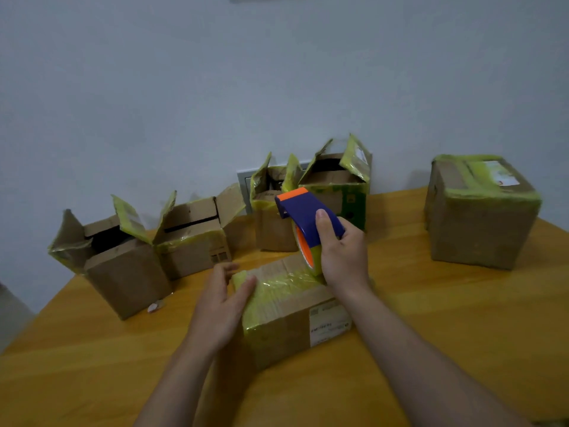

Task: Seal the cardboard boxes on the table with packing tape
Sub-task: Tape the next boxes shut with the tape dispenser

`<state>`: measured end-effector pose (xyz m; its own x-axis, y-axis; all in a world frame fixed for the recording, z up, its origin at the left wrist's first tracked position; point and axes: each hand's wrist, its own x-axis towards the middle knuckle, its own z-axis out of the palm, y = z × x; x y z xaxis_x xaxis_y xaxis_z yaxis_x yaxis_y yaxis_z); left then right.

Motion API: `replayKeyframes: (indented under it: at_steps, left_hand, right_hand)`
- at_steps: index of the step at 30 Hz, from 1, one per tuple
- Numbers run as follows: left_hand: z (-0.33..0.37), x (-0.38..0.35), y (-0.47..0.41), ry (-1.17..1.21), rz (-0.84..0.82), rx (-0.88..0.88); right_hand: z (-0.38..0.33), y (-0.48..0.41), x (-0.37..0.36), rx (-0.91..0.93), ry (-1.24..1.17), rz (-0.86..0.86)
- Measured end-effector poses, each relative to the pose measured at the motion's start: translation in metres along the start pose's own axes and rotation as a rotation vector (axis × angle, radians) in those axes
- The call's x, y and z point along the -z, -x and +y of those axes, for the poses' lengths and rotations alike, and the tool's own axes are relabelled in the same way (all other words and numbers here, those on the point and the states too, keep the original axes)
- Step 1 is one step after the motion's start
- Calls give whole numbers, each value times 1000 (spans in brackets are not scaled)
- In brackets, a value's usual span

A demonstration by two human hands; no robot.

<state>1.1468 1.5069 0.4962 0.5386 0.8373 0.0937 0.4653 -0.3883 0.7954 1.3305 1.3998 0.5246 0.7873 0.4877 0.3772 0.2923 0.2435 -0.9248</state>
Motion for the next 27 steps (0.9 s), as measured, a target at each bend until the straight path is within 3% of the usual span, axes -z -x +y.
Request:
replayKeyframes:
  at_steps: [2, 3, 7, 13, 16, 18, 19, 21, 23, 25, 27]
  left_hand:
    - [9, 6, 11, -190, 205, -228]
    - [18, 6, 18, -236, 193, -339]
    - [31, -11, 37, -591, -132, -525]
    - [23, 8, 24, -604, -244, -492]
    - [26, 19, 20, -648, 3, -431]
    - [34, 16, 25, -528, 199, -396]
    - [39, 10, 33, -441, 214, -400]
    - [50, -7, 51, -335, 45, -386]
    - [53, -22, 66, -455, -140, -376]
    - [45, -24, 62, -567, -171, -421]
    - [39, -15, 51, -503, -219, -444]
  right_hand:
    - [-1, 1, 1, 2, 9, -4]
    - [-2, 2, 1, 0, 11, -5]
    - [-7, 2, 5, -54, -2, -32]
    - [-25, 2, 25, -145, -166, -40]
    - [-36, 3, 38, -143, -226, -48]
    - [-40, 6, 43, -141, -223, -73]
    - [-40, 8, 44, -138, -216, -79]
    - [-39, 11, 47, -128, -197, -79]
    - [-39, 14, 51, -123, -186, -96]
    - [-38, 15, 57, -124, -178, -122]
    - [-36, 15, 64, -118, -171, -145]
